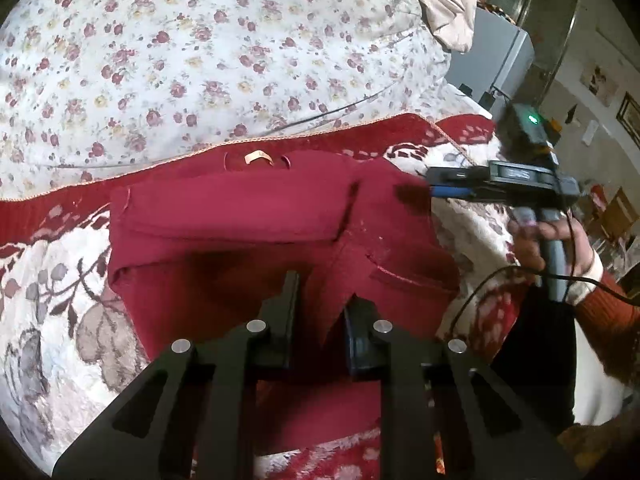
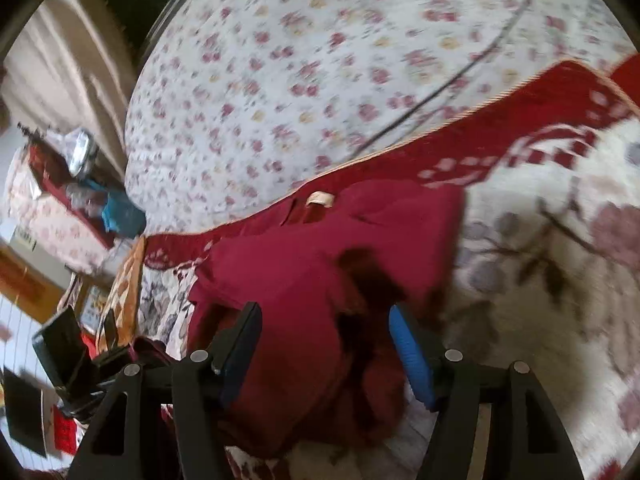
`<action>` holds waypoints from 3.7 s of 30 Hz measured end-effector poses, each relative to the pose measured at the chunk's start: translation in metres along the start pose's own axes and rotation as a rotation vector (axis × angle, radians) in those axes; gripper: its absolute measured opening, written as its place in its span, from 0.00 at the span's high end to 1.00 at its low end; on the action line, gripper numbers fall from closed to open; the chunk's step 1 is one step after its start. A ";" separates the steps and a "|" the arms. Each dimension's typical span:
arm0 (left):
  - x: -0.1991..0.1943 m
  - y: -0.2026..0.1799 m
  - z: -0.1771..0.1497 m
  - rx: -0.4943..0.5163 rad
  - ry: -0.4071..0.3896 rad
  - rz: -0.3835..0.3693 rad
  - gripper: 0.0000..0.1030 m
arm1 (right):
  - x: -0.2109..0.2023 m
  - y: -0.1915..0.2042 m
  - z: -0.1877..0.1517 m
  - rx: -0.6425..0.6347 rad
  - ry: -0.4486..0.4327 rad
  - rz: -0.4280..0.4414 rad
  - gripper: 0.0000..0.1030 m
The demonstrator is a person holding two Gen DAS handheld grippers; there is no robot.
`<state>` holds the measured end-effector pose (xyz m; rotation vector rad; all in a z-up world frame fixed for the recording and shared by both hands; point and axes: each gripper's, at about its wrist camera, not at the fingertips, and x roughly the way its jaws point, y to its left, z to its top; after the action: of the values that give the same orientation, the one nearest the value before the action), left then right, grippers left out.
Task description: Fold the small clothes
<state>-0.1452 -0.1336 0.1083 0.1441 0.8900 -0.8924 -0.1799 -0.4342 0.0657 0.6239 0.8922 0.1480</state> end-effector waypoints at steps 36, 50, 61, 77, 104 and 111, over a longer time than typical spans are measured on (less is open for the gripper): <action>0.025 0.154 0.065 -0.362 -0.077 0.242 0.50 | 0.051 -0.016 0.050 -0.045 0.029 -0.229 0.41; 0.033 0.131 -0.017 -0.451 -0.014 0.126 0.49 | 0.022 -0.028 0.005 -0.097 -0.047 -0.363 0.92; 0.028 0.112 -0.026 -0.319 -0.008 0.098 0.50 | 0.006 0.000 -0.048 -0.040 0.002 -0.153 0.50; 0.021 0.148 -0.036 -0.384 -0.008 0.142 0.92 | -0.002 0.011 -0.059 -0.174 0.050 -0.294 0.93; 0.028 0.142 -0.028 -0.341 0.063 -0.008 0.68 | 0.268 0.218 0.041 -0.482 0.296 -0.119 0.91; 0.018 0.169 -0.018 -0.388 0.025 0.034 0.85 | 0.287 0.233 0.072 -0.422 0.225 -0.062 1.00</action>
<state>-0.0277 -0.0277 0.0438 -0.1648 1.0639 -0.6735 0.0873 -0.1701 0.0353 0.1874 1.0573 0.3458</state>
